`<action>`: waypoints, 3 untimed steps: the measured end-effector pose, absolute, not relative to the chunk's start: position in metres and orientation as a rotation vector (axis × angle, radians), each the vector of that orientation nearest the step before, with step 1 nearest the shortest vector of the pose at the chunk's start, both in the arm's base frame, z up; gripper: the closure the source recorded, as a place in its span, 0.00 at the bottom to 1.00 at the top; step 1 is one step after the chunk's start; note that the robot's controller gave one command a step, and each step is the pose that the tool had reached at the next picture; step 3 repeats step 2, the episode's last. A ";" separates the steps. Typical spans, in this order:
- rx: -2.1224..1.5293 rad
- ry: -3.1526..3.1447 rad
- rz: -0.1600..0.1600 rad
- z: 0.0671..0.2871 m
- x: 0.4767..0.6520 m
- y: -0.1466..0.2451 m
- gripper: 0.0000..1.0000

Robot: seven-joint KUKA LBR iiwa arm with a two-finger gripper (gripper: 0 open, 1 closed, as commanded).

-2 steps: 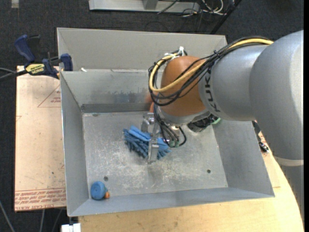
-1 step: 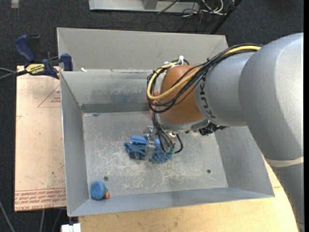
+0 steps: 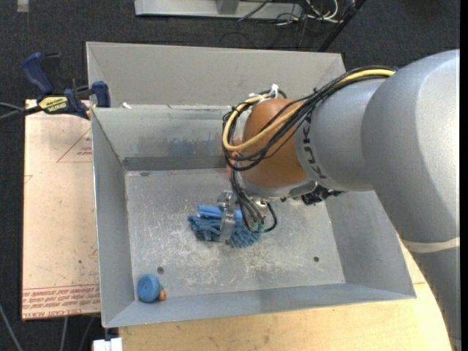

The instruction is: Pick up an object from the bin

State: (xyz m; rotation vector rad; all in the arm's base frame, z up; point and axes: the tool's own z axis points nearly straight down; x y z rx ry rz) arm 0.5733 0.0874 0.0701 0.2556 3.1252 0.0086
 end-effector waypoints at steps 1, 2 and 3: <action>0.256 3.126 0.008 0.072 0.573 0.087 1.00; 0.257 3.125 0.009 0.076 0.573 0.088 1.00; 0.257 3.125 0.009 0.076 0.573 0.088 1.00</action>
Offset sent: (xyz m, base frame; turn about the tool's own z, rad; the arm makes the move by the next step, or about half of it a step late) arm -0.0001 0.0000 0.0124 0.0000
